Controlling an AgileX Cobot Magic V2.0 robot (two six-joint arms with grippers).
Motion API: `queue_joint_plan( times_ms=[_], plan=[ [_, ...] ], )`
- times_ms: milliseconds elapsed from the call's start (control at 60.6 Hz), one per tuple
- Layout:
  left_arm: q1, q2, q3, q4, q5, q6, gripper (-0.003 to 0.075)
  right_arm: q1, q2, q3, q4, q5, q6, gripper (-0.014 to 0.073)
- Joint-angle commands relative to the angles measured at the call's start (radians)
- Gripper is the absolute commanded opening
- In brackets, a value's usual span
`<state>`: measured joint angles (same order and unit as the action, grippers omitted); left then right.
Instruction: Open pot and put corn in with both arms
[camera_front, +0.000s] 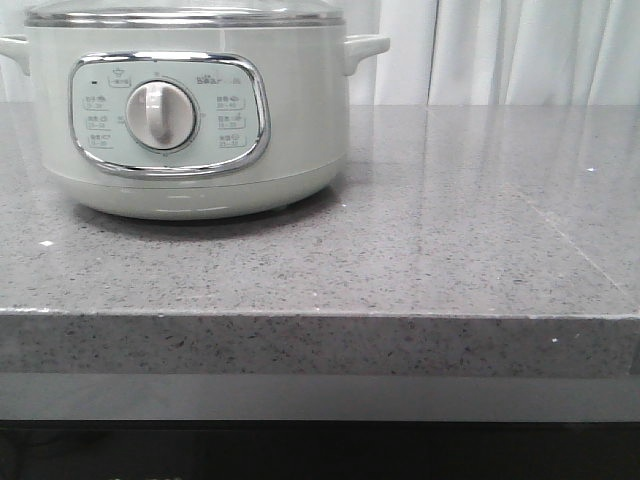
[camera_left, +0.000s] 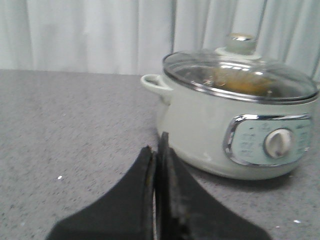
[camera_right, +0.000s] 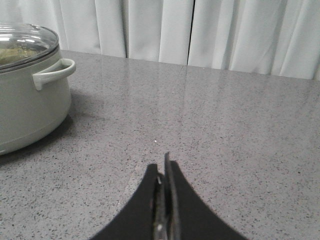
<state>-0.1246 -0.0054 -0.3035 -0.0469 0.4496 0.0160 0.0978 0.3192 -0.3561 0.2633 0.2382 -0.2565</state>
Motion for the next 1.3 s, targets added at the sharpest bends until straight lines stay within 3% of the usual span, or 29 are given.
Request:
queue_joint_plan(
  times_ms=[0,313,561,1287],
  plan=[
    [0.06,-0.024,0.02,0.001,-0.095,-0.01,-0.0018,0.001,0.007,-0.027,0.003,-0.072,-0.008,-0.0068],
    [0.119,-0.024,0.178,0.001,-0.149,-0.01,-0.0018,0.001,0.007,-0.027,0.003,-0.072,-0.008,-0.0068],
    [0.119,-0.024,0.315,-0.006,-0.326,-0.016,-0.0018,0.001,0.007,-0.027,0.003,-0.072,-0.008,-0.0068],
    [0.119,-0.024,0.311,-0.007,-0.293,-0.016,-0.0018,0.001,0.007,-0.027,0.003,-0.072,-0.008,-0.0068]
  ],
)
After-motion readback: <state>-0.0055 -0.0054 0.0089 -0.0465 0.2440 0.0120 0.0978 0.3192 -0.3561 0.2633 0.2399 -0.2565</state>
